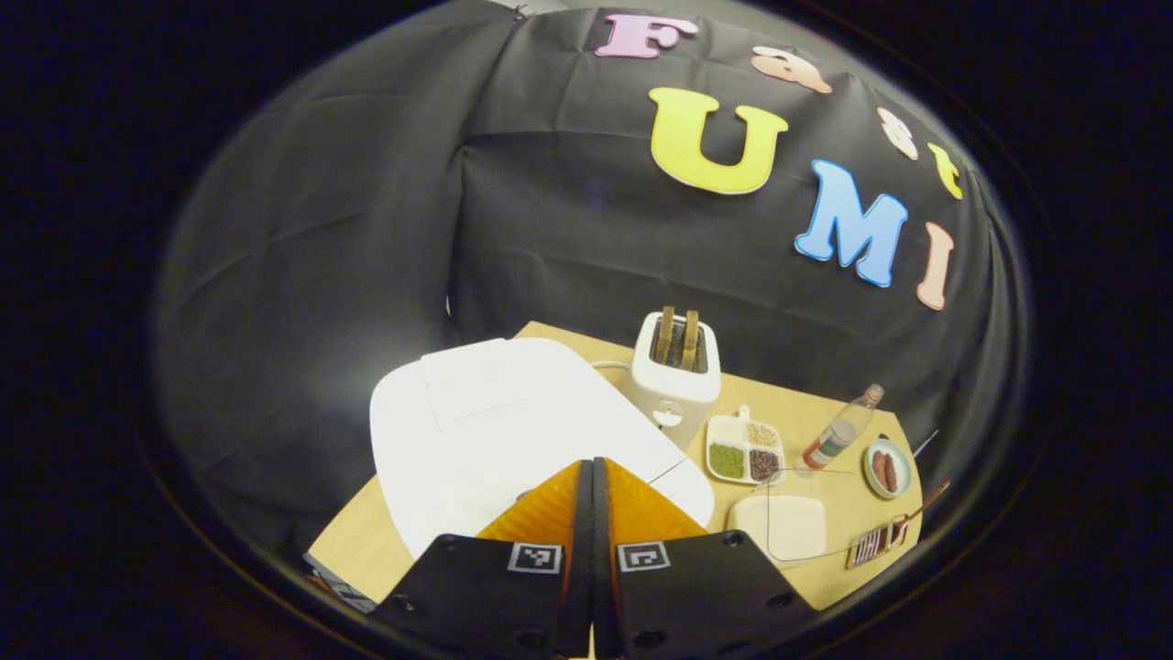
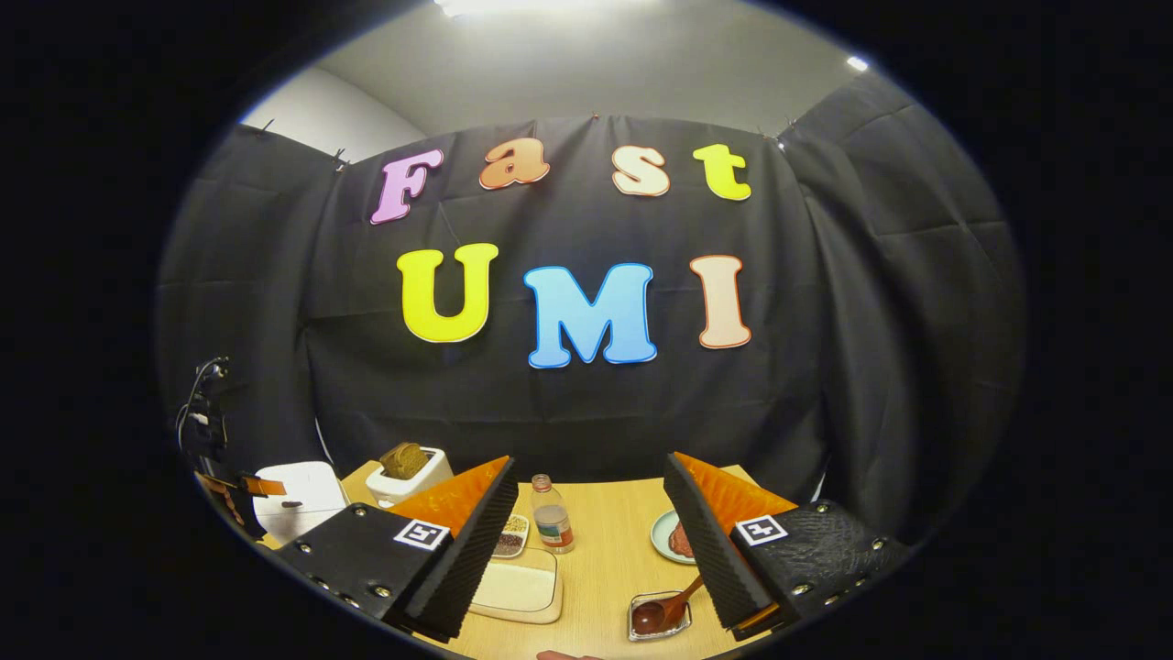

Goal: Close the left gripper, press the button to open the rice cooker; take a wooden spoon from the chopstick holder with the right hand, scoop a spoonful of rice and pour it into the rice cooker, then put the wooden spoon back into the chopstick holder.

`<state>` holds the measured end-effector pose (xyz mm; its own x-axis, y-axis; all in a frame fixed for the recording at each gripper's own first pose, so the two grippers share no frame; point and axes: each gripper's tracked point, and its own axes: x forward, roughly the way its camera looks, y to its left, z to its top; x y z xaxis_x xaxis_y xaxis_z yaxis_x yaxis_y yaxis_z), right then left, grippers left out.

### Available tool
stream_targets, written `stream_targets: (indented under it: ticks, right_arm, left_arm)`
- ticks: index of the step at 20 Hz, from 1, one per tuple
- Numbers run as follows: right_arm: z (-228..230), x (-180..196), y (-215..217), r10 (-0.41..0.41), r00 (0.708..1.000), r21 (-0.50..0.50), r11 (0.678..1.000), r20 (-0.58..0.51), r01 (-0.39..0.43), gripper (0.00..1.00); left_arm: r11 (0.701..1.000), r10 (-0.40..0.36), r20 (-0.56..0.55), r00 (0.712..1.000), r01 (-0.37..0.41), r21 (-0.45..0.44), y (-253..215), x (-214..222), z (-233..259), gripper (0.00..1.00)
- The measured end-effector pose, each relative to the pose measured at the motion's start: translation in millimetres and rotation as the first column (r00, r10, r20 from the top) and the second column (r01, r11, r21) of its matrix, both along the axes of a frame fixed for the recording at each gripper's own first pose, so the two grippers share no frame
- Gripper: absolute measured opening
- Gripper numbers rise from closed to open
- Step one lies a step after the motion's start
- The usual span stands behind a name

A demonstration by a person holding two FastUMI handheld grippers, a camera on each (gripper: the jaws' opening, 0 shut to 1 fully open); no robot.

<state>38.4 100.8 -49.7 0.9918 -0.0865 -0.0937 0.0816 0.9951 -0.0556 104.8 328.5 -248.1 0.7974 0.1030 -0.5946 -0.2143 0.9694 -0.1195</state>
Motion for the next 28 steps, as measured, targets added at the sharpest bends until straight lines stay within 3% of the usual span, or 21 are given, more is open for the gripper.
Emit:
stream_targets:
  ticks: [4, 5, 6, 7, 13, 16, 17, 21, 25, 28]
  right_arm:
    - [0.9, -0.9, -7.7, -0.025, 1.000, 0.007, 1.000, 0.000, 0.025, 0.98]
    - [-0.2, -0.7, -9.0, -0.027, 1.000, 0.007, 1.000, -0.001, 0.027, 0.98]
    - [0.0, -0.1, -8.8, -0.026, 1.000, 0.007, 1.000, -0.003, 0.026, 0.98]
    - [-1.0, -0.4, -9.0, -0.026, 1.000, 0.007, 1.000, -0.004, 0.026, 0.98]
    - [-4.5, 3.7, -5.5, -0.003, 1.000, 0.029, 1.000, -0.008, 0.003, 0.98]
    - [-3.5, 3.4, -6.6, 0.005, 1.000, 0.037, 0.999, -0.006, -0.005, 0.98]
    - [-3.3, 3.7, -7.7, 0.008, 1.000, 0.039, 0.999, -0.004, -0.007, 0.98]
    - [-2.1, 1.0, -19.7, -0.006, 1.000, 0.034, 0.999, -0.002, 0.006, 0.98]
    - [-8.9, 0.6, -27.3, -0.018, 1.000, 0.072, 0.997, -0.020, 0.020, 0.98]
    - [-10.4, -0.8, -27.4, -0.016, 0.999, 0.087, 0.996, -0.030, 0.019, 0.98]
  left_arm:
    - [0.999, 0.012, -0.063, 0.998, -0.009, 0.052, 8.3, 1.2, -28.6, 0.08]
    - [0.999, 0.025, -0.111, 0.994, -0.021, 0.034, 8.7, -3.3, -42.5, 0.08]
    - [0.998, 0.046, -0.057, 0.997, -0.044, 0.034, 11.8, 6.7, -31.8, 0.08]
    - [0.999, 0.046, -0.098, 0.994, -0.045, 0.010, 11.3, 4.6, -35.9, 0.06]
    - [0.997, 0.062, -0.099, 0.993, -0.065, -0.030, 11.9, -0.3, -37.6, 0.07]
    - [0.997, 0.030, -0.104, 0.994, -0.022, 0.075, 11.9, 3.6, -36.6, 0.10]
    - [0.996, 0.038, -0.104, 0.994, -0.030, 0.080, 11.9, 5.7, -34.5, 0.07]
    - [0.993, 0.082, 0.024, 0.996, -0.084, 0.079, 11.6, 12.7, 7.3, 0.07]
    - [0.999, 0.049, -0.051, 0.997, -0.048, 0.015, 2.0, 3.1, -24.7, 0.08]
    - [0.998, 0.063, -0.072, 0.995, -0.063, 0.001, 3.3, 3.0, -38.0, 0.09]
